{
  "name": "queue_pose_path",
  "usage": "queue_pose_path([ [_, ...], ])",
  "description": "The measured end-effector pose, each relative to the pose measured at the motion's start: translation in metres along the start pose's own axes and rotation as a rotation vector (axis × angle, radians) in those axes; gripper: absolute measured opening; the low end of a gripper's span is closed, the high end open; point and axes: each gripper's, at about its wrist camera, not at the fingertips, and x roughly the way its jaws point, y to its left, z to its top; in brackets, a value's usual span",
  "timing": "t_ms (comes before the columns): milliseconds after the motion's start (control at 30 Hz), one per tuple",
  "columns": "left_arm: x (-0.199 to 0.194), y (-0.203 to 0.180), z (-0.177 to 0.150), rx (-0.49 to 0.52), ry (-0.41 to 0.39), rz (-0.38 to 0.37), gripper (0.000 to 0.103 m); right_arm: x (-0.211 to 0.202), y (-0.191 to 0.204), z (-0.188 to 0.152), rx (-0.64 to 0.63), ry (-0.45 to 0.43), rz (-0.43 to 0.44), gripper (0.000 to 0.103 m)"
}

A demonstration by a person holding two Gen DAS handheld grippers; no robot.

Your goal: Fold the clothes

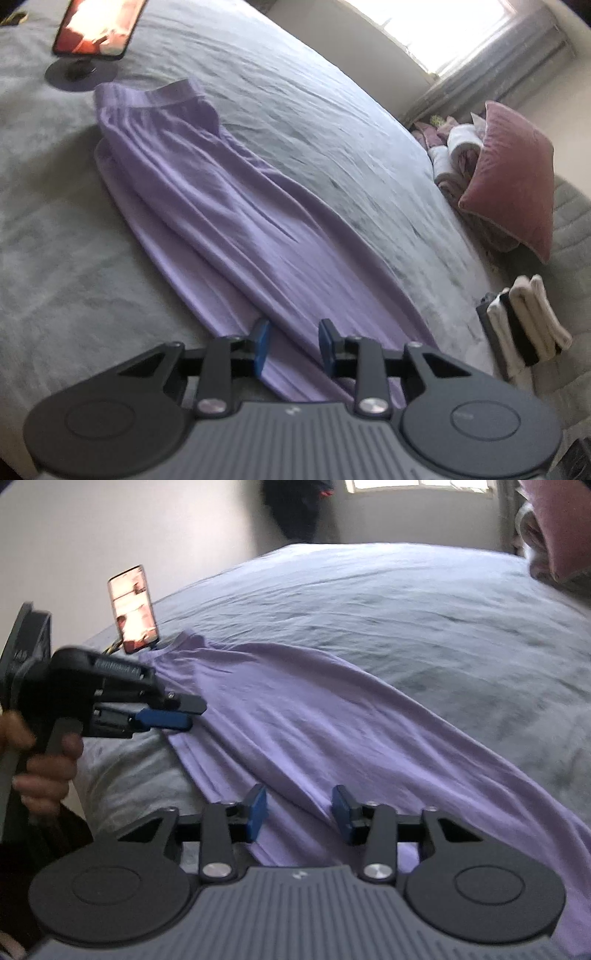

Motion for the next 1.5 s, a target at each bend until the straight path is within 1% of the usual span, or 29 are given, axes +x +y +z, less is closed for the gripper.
queue_pose_path([
  [67, 0.0, 0.003, 0.001, -0.016, 0.007, -0.02, 0.03, 0.004, 0.005, 0.0, -0.028, -0.011, 0.002, 0.035],
  [133, 0.001, 0.005, 0.002, -0.015, 0.011, -0.031, 0.03, 0.007, 0.01, 0.0, -0.058, -0.021, 0.001, 0.031],
  [233, 0.0, 0.008, 0.002, -0.013, 0.014, -0.046, 0.031, 0.009, 0.016, 0.001, -0.112, -0.029, -0.008, 0.02],
  [267, 0.0, 0.009, 0.002, -0.015, 0.015, -0.052, 0.031, 0.009, 0.018, 0.001, -0.129, -0.033, -0.009, 0.014],
  [300, 0.0, 0.01, 0.002, -0.018, 0.015, -0.057, 0.032, 0.009, 0.02, 0.001, -0.146, -0.035, -0.007, 0.011],
  [367, 0.0, 0.011, 0.003, -0.029, 0.016, -0.07, 0.035, 0.009, 0.025, 0.0, -0.181, -0.033, 0.007, 0.01],
  [400, 0.0, 0.012, 0.003, -0.034, 0.017, -0.077, 0.038, 0.009, 0.028, -0.001, -0.205, -0.034, 0.009, 0.007],
  [433, 0.0, 0.012, 0.003, -0.036, 0.018, -0.082, 0.04, 0.009, 0.031, -0.002, -0.231, -0.034, 0.006, 0.006],
  [500, 0.0, 0.011, 0.003, -0.035, 0.018, -0.085, 0.042, 0.01, 0.037, -0.005, -0.272, -0.037, -0.01, 0.002],
  [600, 0.001, 0.007, 0.003, -0.025, 0.013, -0.07, 0.042, 0.01, 0.043, -0.009, -0.318, -0.049, -0.027, 0.001],
  [733, -0.002, 0.002, 0.002, -0.005, 0.002, -0.053, 0.042, 0.001, 0.046, -0.007, -0.314, -0.073, -0.001, 0.001],
  [833, -0.006, 0.001, 0.001, 0.009, -0.021, -0.042, 0.042, -0.008, 0.047, -0.006, -0.32, -0.088, 0.011, 0.001],
  [900, -0.008, 0.001, 0.001, 0.013, -0.033, -0.032, 0.039, -0.013, 0.047, -0.005, -0.316, -0.095, 0.019, 0.001],
  [933, -0.008, 0.001, 0.001, 0.009, -0.036, -0.026, 0.037, -0.014, 0.046, -0.005, -0.314, -0.097, 0.022, 0.001],
  [967, -0.008, 0.002, 0.001, 0.004, -0.039, -0.019, 0.03, -0.015, 0.046, -0.005, -0.314, -0.096, 0.024, 0.001],
  [1000, -0.008, 0.003, 0.0, 0.002, -0.044, 0.001, 0.011, -0.016, 0.047, -0.006, -0.314, -0.095, 0.026, 0.001],
  [1033, -0.009, 0.003, 0.0, 0.0, -0.05, 0.026, 0.0, -0.016, 0.047, -0.006, -0.318, -0.093, 0.026, 0.001],
  [1100, -0.013, 0.004, -0.002, 0.002, -0.073, 0.067, 0.0, -0.015, 0.047, -0.007, -0.322, -0.083, 0.032, 0.001],
  [1167, -0.02, 0.002, -0.005, 0.022, -0.107, 0.087, 0.0, -0.014, 0.049, -0.008, -0.324, -0.073, 0.045, 0.0],
  [1200, -0.022, 0.0, -0.006, 0.04, -0.11, 0.094, 0.0, -0.013, 0.049, -0.008, -0.323, -0.069, 0.048, 0.0],
  [1300, -0.022, -0.002, -0.008, 0.086, -0.089, 0.124, 0.0, -0.012, 0.05, -0.01, -0.322, -0.056, 0.057, 0.0],
  [1400, -0.018, 0.003, -0.01, 0.102, -0.063, 0.151, 0.001, -0.011, 0.05, -0.011, -0.309, -0.041, 0.06, 0.0],
  [1433, -0.018, 0.001, -0.011, 0.121, -0.063, 0.15, 0.002, -0.012, 0.045, -0.012, -0.281, -0.032, 0.051, 0.003],
  [1467, -0.019, -0.001, -0.011, 0.153, -0.064, 0.151, 0.002, -0.013, 0.04, -0.013, -0.252, -0.024, 0.041, 0.014],
  [1500, -0.02, -0.003, -0.012, 0.181, -0.065, 0.147, 0.008, -0.014, 0.035, -0.014, -0.224, -0.015, 0.031, 0.019],
])
